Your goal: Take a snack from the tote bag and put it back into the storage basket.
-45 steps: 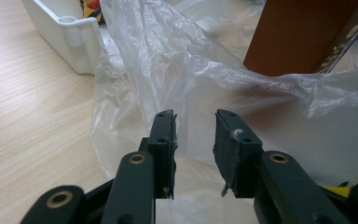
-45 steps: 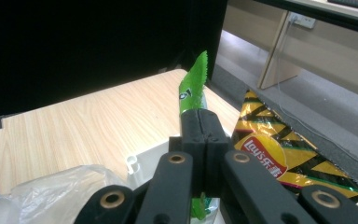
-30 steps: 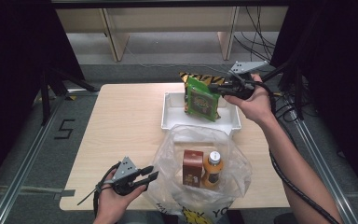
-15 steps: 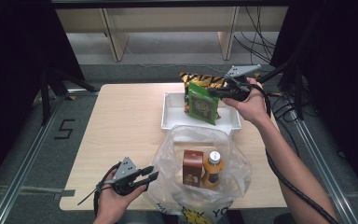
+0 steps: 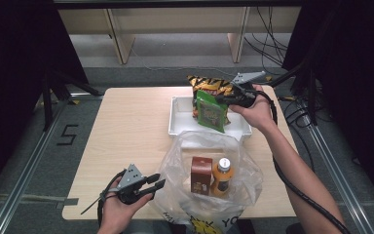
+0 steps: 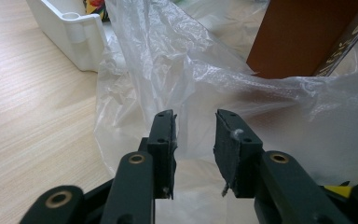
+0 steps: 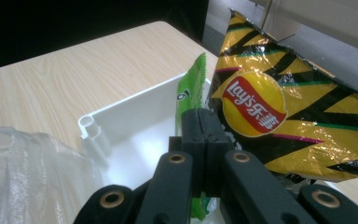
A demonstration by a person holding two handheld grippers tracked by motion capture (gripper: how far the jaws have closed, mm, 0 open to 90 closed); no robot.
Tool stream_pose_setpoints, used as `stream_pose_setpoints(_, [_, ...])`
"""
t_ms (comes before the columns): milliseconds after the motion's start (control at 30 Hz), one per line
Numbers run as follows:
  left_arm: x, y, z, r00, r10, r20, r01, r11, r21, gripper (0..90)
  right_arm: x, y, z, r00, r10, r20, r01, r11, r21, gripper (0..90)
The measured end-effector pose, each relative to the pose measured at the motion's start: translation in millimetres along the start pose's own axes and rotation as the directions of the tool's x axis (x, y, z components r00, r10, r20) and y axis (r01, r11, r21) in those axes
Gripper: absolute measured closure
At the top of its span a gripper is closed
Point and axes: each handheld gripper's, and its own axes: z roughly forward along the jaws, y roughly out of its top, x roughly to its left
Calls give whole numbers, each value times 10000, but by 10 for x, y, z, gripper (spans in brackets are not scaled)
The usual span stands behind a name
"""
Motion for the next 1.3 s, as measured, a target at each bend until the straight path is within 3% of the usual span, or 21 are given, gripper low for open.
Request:
stream_pose_setpoints(67, [-1,0,0,10000,9,2,-9,10000,-5,672,4,-21,27,9999,161,28,-161,9999,-20,900])
stream_pose_setpoints(100, [-2,0,1,10000,-2,2,2,10000,-9,673,-22,-30,27,10000,-99,8,99,9997,229,900])
stream_pose_setpoints(133, [-2,0,1,10000,15,1,-15,10000,-2,672,-8,-41,52,9999,86,73,-87,10000,22,900])
stream_pose_setpoints(167, [-8,-2,1,10000,-89,-24,89,10000,-7,672,-8,-47,49,9999,106,21,-107,9997,215,900])
stream_pose_setpoints(200, [-15,-6,3,9998,-213,-36,213,9998,-3,672,-34,-52,70,9999,-132,22,132,9998,114,900])
stream_pose_setpoints(633, [-9,-8,4,9998,-172,-34,172,9999,-8,672,-58,-106,210,10000,10,21,-11,9986,528,900])
stream_pose_setpoints(700, [-2,-6,0,10000,-83,-37,82,10000,-9,672,-47,-123,250,9998,187,107,-191,9993,322,900])
stream_pose_setpoints(733, [-8,-9,2,9997,-223,-33,223,9997,-20,671,-45,-126,253,9997,227,111,-232,9986,476,900])
stream_pose_setpoints(867, [-1,-8,2,10000,-42,4,42,10000,3,671,-71,-157,281,9999,0,107,-7,9983,577,900])
stream_pose_setpoints(900, [-7,-9,3,9999,-134,-17,135,9999,12,671,-64,-160,286,9999,149,53,-152,9981,601,900])
stream_pose_setpoints(967, [-11,-7,5,9998,-173,-29,173,9998,-39,670,-76,-159,302,9999,-27,167,18,9987,502,900])
stream_pose_setpoints(1033, [-11,-8,1,9998,-211,-32,211,9998,-9,670,-54,-161,328,9996,202,214,-210,9990,392,900])
stream_pose_setpoints(1067, [-10,-8,0,9998,-211,-31,211,9998,-17,670,-74,-163,331,9995,-81,318,71,9995,313,900])
stream_pose_setpoints(1133, [-8,-10,0,9998,-205,-25,205,9998,-14,669,-84,-166,313,9997,-117,227,101,9976,683,899])
stream_pose_setpoints(1233, [-4,-9,-2,10000,-61,-16,61,10000,16,669,-89,-180,323,9991,118,400,-143,9978,643,883])
stream_pose_setpoints(1267, [-8,-10,1,9999,-141,-18,141,9999,18,669,-111,-189,314,9988,-149,456,115,9973,725,872])
stream_pose_setpoints(1300, [-11,-10,4,9998,-193,-8,193,9998,10,668,-100,-191,309,9989,114,461,-150,9969,776,860])
